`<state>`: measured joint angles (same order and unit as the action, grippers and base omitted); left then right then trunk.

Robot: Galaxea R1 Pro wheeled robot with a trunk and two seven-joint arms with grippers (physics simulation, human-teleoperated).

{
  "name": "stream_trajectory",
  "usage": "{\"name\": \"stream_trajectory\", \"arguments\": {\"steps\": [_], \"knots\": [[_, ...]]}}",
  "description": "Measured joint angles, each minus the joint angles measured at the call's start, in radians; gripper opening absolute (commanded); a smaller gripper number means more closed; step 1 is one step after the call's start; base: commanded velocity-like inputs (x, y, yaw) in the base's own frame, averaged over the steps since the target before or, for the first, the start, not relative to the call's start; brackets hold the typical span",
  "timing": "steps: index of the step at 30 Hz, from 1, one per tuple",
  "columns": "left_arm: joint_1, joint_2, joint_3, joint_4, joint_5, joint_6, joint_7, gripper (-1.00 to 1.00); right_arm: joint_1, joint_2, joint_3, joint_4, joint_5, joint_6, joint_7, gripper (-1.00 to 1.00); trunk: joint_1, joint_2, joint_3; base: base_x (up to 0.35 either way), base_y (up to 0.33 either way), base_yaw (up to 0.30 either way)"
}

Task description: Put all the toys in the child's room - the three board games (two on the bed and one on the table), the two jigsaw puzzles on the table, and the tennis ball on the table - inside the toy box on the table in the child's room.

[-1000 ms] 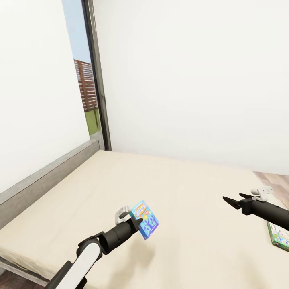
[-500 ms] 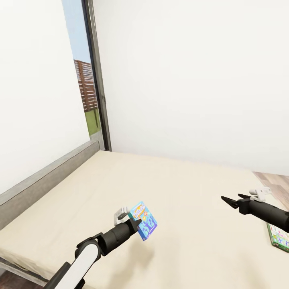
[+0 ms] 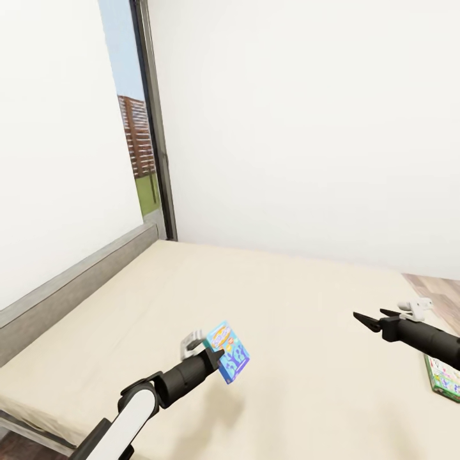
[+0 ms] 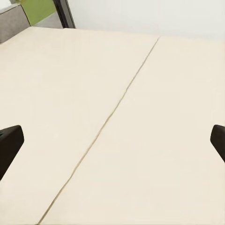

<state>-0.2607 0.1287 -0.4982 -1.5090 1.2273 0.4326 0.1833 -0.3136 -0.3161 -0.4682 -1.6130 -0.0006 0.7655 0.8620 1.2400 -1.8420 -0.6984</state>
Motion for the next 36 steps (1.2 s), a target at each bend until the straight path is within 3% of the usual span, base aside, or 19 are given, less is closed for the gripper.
{"name": "stream_trajectory", "arguments": {"steps": [9, 16, 36], "knots": [[0.011, 0.007, 0.005, -0.003, 0.006, 0.0, 0.0, -1.0, 0.006, 0.002, -0.012, -0.002, -0.004, 0.0, 0.051, 1.0, -0.035, 0.063, 0.028, 0.0, 0.0, 0.0], [0.011, 0.007, 0.006, -0.003, 0.008, 0.0, -0.001, -1.0, 0.007, 0.002, -0.012, -0.002, -0.005, 0.0, 0.053, 1.0, -0.061, 0.112, 0.05, 0.0, 0.0, -0.027], [0.011, 0.007, 0.006, 0.002, 0.008, 0.0, -0.002, -1.0, 0.008, 0.001, -0.008, -0.003, -0.004, 0.002, 0.053, 1.0, -0.138, 0.252, 0.113, 0.0, 0.0, -0.271]]}}
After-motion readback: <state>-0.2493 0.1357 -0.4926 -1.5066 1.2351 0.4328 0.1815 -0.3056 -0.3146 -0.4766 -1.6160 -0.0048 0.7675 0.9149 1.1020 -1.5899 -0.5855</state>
